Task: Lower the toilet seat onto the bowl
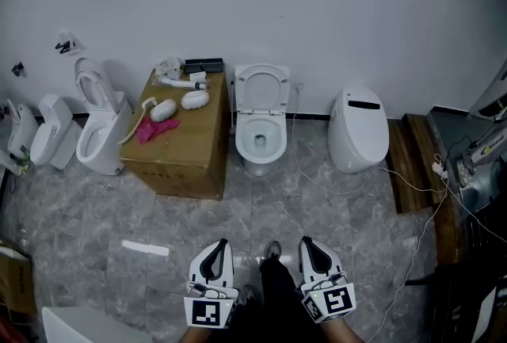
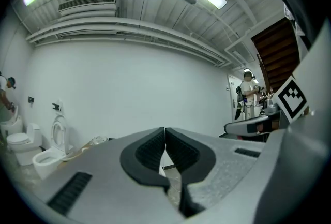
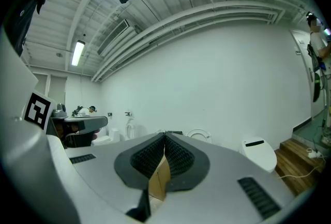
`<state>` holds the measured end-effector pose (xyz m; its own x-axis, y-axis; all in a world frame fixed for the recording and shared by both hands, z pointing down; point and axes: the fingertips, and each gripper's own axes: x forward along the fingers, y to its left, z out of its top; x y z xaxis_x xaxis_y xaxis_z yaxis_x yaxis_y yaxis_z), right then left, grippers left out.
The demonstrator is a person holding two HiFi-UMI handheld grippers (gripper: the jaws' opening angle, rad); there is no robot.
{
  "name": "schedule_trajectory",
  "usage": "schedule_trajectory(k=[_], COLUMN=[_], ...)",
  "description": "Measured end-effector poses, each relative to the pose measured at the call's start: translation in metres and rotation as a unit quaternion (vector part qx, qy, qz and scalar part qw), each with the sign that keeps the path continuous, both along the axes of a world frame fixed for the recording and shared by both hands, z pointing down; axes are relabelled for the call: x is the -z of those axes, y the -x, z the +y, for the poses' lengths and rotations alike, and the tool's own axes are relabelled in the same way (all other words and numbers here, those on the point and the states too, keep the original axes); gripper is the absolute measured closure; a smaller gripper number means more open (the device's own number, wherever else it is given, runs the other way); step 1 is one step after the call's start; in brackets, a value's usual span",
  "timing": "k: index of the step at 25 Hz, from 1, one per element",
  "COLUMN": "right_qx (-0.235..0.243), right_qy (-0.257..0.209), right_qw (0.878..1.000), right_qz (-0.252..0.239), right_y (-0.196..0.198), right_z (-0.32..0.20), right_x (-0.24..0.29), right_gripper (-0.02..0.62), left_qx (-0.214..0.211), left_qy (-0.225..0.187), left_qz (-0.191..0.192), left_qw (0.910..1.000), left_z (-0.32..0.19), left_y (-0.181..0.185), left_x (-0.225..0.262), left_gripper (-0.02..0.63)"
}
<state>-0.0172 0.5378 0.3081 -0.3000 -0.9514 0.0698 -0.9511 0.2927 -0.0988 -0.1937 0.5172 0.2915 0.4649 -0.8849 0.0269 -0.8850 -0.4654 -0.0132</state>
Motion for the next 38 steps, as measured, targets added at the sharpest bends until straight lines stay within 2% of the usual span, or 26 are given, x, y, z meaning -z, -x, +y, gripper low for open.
schedule_trajectory(k=[4, 8, 14, 21, 28, 32, 36, 38], right_qx=[0.018, 0.041, 0.070, 0.072, 0.053, 0.025, 0.007, -0.002], right_qy=[-0.004, -0.015, -0.019, -0.008, 0.004, 0.010, 0.008, 0.009], right_qw=[1.000, 0.999, 0.997, 0.997, 0.998, 0.999, 0.999, 0.999], right_qz=[0.001, 0.005, 0.010, 0.009, 0.022, 0.024, 0.045, 0.051], right_y=[-0.008, -0.020, -0.038, -0.052, -0.052, -0.047, -0.036, -0.032], right_z=[-0.057, -0.120, -0.203, -0.270, -0.353, -0.411, -0.468, -0.491], right_x=[0.000, 0.006, 0.014, 0.009, -0.001, 0.000, 0.002, 0.003], right_gripper=[0.568, 0.568, 0.568, 0.568, 0.568, 0.568, 0.568, 0.568], left_qx=[0.006, 0.026, 0.048, 0.055, 0.035, 0.003, -0.027, -0.045], left_qy=[-0.031, 0.001, -0.008, 0.007, 0.023, 0.033, 0.023, 0.032], left_qz=[0.009, -0.053, -0.046, -0.051, -0.036, -0.043, -0.037, -0.046], left_qw=[0.9994, 0.9983, 0.9978, 0.9972, 0.9984, 0.9985, 0.9987, 0.9974], left_z=[-0.046, -0.100, -0.170, -0.233, -0.330, -0.399, -0.460, -0.483], left_y=[-0.010, -0.021, -0.043, -0.056, -0.057, -0.053, -0.045, -0.044], left_x=[0.008, 0.000, 0.017, 0.011, -0.002, -0.005, 0.000, -0.003], left_gripper=[0.595, 0.595, 0.595, 0.595, 0.595, 0.595, 0.595, 0.595])
